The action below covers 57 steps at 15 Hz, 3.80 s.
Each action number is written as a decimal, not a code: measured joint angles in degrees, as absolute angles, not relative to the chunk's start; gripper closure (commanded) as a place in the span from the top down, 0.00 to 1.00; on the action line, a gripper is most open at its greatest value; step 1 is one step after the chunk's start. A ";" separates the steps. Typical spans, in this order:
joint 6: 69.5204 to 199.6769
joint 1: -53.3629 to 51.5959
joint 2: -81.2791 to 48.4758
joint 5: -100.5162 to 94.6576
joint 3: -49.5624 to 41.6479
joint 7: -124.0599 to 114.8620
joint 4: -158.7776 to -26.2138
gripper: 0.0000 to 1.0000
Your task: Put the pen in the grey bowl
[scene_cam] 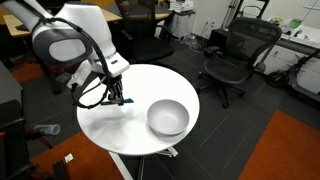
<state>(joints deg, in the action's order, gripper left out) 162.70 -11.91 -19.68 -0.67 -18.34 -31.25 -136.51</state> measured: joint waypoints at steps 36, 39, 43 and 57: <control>150.53 0.99 -25.90 -14.49 -16.67 -39.91 -111.30 0.05; 149.00 1.27 -27.61 -11.84 -16.66 -39.52 -108.93 0.05; 146.51 1.88 -29.24 -9.19 -16.59 -39.36 -106.71 0.05; 145.00 3.52 -30.88 -5.28 -16.25 -39.32 -104.60 1.00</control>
